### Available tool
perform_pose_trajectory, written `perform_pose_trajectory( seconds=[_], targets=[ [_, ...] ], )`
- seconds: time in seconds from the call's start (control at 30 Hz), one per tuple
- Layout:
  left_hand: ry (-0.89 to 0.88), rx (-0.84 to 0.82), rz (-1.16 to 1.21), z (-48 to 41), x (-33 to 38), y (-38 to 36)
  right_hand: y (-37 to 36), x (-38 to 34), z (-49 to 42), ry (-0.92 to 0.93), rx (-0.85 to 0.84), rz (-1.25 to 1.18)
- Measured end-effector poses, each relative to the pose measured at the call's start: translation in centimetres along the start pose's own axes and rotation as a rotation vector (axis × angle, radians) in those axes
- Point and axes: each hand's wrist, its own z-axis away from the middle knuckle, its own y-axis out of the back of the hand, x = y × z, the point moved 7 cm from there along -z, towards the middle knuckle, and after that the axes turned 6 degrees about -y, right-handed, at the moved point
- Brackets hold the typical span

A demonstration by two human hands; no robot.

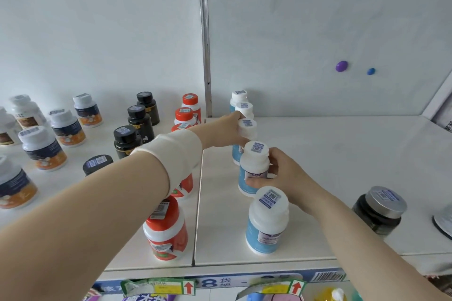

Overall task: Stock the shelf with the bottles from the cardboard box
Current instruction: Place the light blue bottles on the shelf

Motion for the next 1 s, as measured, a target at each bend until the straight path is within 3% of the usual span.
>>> perform_pose_trajectory(
  seconds=[0.57,0.8,1.0],
  targets=[
    [0.034,-0.01,0.187,-0.7,-0.9,0.2,0.5,0.6,0.2,-0.043,-0.011,-0.001],
    [0.051,-0.014,0.146,-0.4,-0.4,0.0,0.4,0.3,0.4,-0.087,-0.012,0.026],
    [0.029,0.07,-0.083,2.9,1.4,3.8,2.6,-3.7,2.4,-0.129,-0.038,0.088]
  ],
)
